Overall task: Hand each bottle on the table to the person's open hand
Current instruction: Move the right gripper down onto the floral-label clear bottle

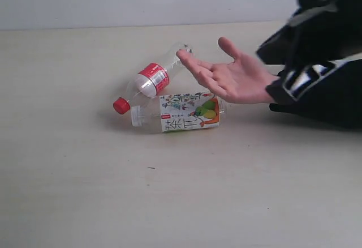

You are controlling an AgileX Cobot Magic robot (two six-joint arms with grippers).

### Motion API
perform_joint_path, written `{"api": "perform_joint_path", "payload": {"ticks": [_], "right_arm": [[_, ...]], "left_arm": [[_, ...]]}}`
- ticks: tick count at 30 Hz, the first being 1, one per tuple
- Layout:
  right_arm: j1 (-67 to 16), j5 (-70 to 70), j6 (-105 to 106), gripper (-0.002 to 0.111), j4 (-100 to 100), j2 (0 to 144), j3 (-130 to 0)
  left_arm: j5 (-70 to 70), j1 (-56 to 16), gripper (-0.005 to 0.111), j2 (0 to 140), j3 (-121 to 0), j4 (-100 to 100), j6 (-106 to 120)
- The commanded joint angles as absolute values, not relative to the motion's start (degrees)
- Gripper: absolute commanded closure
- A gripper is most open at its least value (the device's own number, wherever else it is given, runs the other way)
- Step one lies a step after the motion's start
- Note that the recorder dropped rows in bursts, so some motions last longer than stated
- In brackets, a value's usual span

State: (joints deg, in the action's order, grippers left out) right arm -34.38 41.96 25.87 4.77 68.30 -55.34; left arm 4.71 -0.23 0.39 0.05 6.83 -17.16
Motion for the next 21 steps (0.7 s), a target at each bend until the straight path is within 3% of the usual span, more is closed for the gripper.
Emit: {"api": "perform_joint_path", "payload": {"ticks": [1, 7, 12, 14, 18, 21], "right_arm": [[-34.63, 49.90, 38.92, 0.108, 15.03, 80.91, -65.84], [-34.77, 63.05, 41.41, 0.108, 15.03, 95.23, -78.95], [-38.85, 63.72, 41.55, 0.108, 9.13, 103.14, -85.18], [-41.72, 64.01, 40.15, 0.103, 3.77, 107.94, -88.53], [-44.70, 66.70, 39.31, 0.082, 0.87, 115.55, -95.24], [-44.70, 65.73, 38.26, 0.046, -1.74, 119.46, -97.05]], "left_arm": [[4.82, 0.00, 0.107, 0.00, 0.00, 6.93, -16.94], [4.82, 0.00, 0.107, 0.00, 0.00, 6.93, -16.94], [4.82, 0.00, 0.107, 0.00, 0.00, 6.93, -16.94], [4.82, 0.00, 0.107, 0.00, 0.00, 6.93, -16.94], [4.82, 0.00, 0.107, 0.00, 0.00, 6.93, -16.94], [4.82, 0.00, 0.107, 0.00, 0.00, 6.93, -16.94]]}}
